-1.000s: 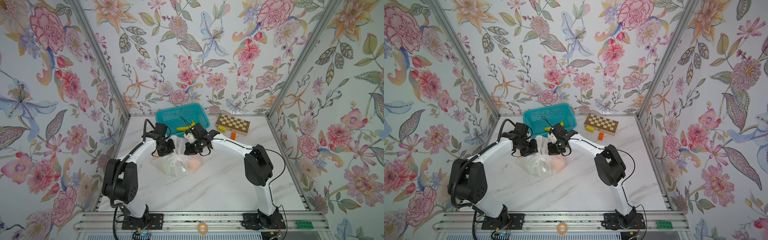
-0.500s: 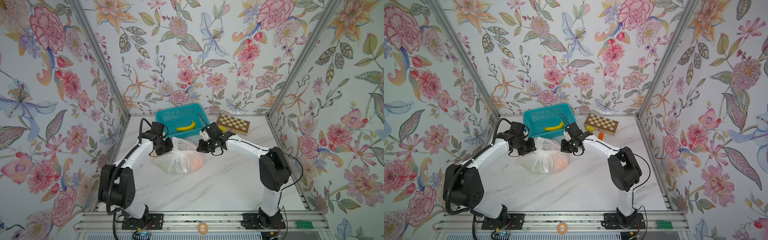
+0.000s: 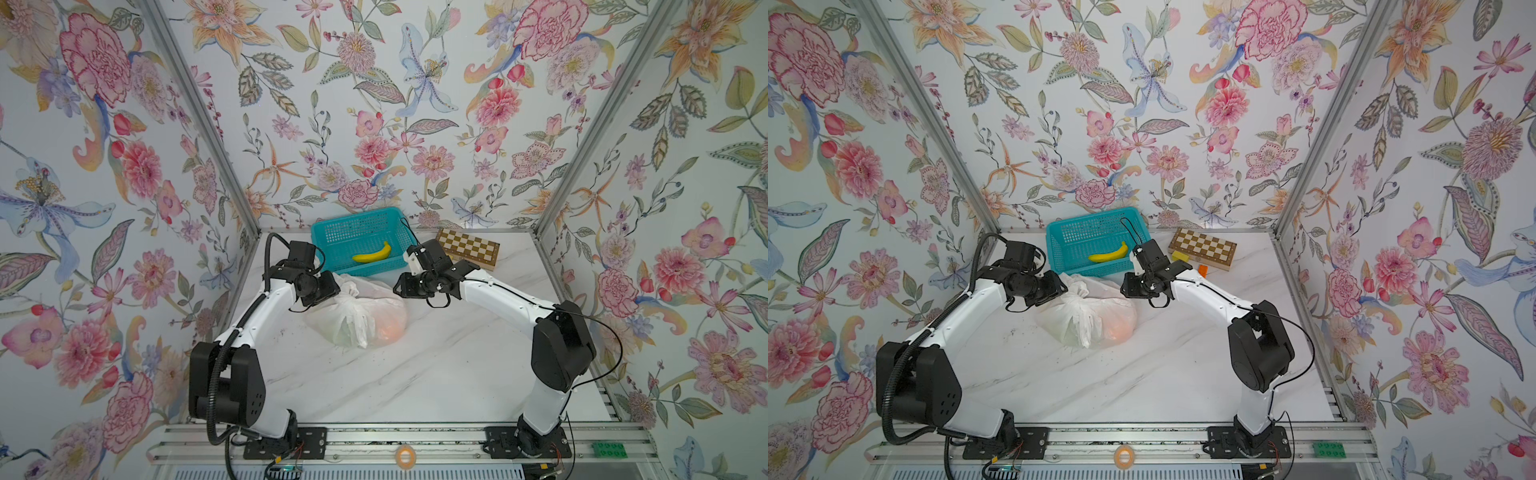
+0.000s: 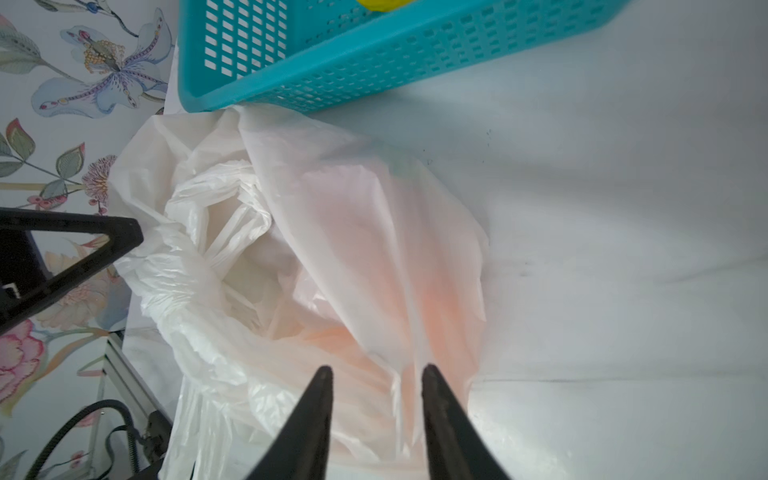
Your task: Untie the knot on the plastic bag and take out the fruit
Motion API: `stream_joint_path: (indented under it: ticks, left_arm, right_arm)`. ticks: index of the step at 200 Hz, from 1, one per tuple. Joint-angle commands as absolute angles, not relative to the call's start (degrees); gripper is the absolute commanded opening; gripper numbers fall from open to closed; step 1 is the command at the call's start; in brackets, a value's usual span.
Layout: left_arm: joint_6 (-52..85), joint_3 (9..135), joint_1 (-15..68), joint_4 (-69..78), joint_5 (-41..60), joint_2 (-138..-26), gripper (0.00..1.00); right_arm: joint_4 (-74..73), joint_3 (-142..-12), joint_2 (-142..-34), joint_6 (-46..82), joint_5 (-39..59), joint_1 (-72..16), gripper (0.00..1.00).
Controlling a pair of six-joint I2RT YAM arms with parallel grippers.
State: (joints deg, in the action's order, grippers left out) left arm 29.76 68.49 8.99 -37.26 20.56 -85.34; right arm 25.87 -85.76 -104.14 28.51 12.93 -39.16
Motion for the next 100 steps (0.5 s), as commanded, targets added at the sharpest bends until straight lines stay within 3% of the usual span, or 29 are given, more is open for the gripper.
stream_joint_path:
  ticks: [1,53,100]
  left_arm:
    - [29.51,68.65,8.89,-37.33,19.36,-81.25,0.52]
    - [30.44,68.29,11.27,-41.14,19.83,-78.66,0.50]
    - [31.11,68.60,13.04,-44.91,21.39,-81.24,0.56]
  right_arm:
    - [26.46,-90.10,-101.58,21.17,8.97,-42.35,0.47]
    - [29.64,-98.70,-107.97,11.87,16.45,-46.19,0.56]
    - [32.67,-105.34,-115.20,8.95,20.92,-47.21,0.57]
